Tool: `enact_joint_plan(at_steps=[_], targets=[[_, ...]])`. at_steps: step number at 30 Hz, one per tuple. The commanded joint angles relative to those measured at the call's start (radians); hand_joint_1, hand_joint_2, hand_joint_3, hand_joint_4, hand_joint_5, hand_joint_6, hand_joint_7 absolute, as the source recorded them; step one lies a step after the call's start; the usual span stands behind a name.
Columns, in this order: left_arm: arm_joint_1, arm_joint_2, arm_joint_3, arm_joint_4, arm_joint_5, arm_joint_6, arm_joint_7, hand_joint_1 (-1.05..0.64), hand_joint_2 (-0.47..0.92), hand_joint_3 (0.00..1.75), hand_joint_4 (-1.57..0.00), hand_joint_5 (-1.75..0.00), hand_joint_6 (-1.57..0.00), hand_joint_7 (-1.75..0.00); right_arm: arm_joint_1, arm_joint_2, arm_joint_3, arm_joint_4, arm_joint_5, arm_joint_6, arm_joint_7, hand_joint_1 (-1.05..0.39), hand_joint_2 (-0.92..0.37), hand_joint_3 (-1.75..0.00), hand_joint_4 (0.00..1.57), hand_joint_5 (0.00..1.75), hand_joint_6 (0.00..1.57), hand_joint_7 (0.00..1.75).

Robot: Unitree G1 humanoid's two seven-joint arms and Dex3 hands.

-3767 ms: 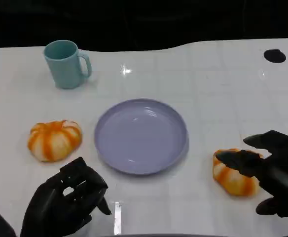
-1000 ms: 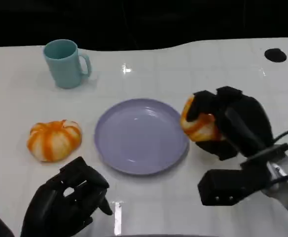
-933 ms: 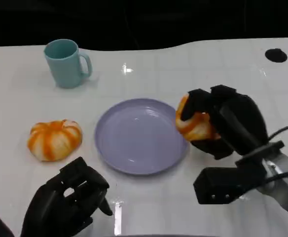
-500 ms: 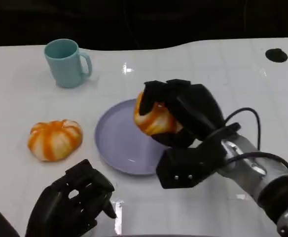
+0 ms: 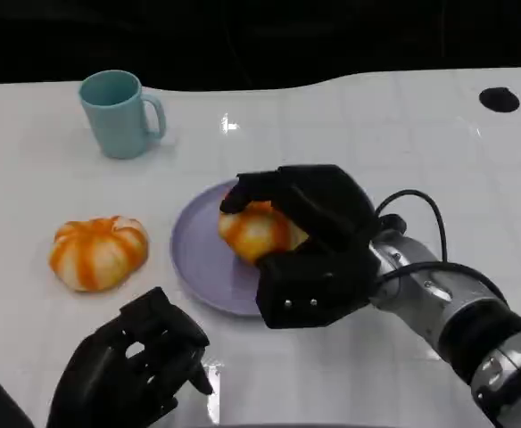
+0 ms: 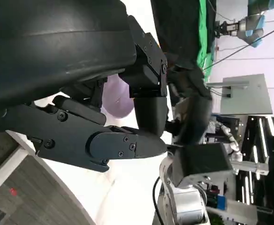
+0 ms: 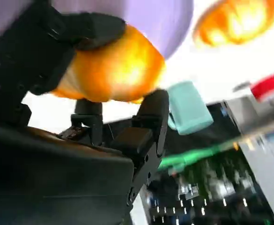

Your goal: Grasp the bread from the table and place it into the plate.

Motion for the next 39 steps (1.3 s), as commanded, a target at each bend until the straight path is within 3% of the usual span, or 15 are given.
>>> enact_joint_plan(at_steps=[1,5,13,21,33,35,37,39], targets=[[0.007,0.009,0.005,-0.006,-0.001,0.001,0.007,-0.55,0.92,0.34,-0.61,-1.75,-0.56,-1.45,-0.03,-0.03,0.001,-0.038,0.029,0.025,0.126,-0.55,-0.91,-0.22,0.22,0.32,0.38,0.01],[0.008,0.008,0.003,-0.012,-0.001,0.005,0.008,-0.56,0.92,0.33,-0.6,-1.75,-0.56,-1.45,-0.015,-0.051,0.0,-0.083,0.038,0.029,0.182,-0.67,-0.92,-0.28,0.13,0.36,0.33,0.0],[0.005,0.005,0.003,-0.006,0.008,-0.01,0.009,-0.56,0.92,0.35,-0.6,-1.75,-0.56,-1.45,0.03,-0.097,-0.01,-0.22,0.066,0.047,0.278,-0.71,-0.92,-0.33,0.01,0.55,0.33,0.01],[0.005,0.003,0.004,-0.008,0.006,-0.006,0.01,-0.55,0.92,0.35,-0.61,-1.75,-0.55,-1.47,0.135,-0.157,-0.047,-0.403,0.132,0.028,0.329,-0.68,-0.92,-0.28,0.05,0.62,0.36,0.02],[-0.001,0.005,0.013,0.002,0.007,-0.013,0.007,-0.54,0.92,0.36,-0.61,-1.75,-0.55,-1.48,0.384,-0.276,-0.133,-0.682,0.202,-0.103,0.31,-0.59,-0.92,-0.16,0.19,0.72,0.48,0.07],[-0.003,0.006,0.013,0.003,0.005,-0.01,0.006,-0.54,0.92,0.36,-0.61,-1.75,-0.55,-1.48,0.436,-0.285,-0.158,-0.715,0.221,-0.132,0.288,-0.54,-0.92,-0.11,0.31,0.83,0.57,0.12],[-0.004,0.007,0.015,0.006,0.003,-0.01,0.004,-0.53,0.92,0.37,-0.61,-1.75,-0.54,-1.48,0.482,-0.285,-0.183,-0.728,0.242,-0.168,0.263,-0.47,-0.91,-0.06,0.43,1.13,0.68,0.26],[-0.005,0.009,0.016,0.007,0.001,-0.006,0.003,-0.53,0.92,0.37,-0.61,-1.75,-0.54,-1.48,0.513,-0.285,-0.2,-0.728,0.252,-0.201,0.242,-0.41,-0.91,-0.05,0.51,1.31,0.58,0.73]])
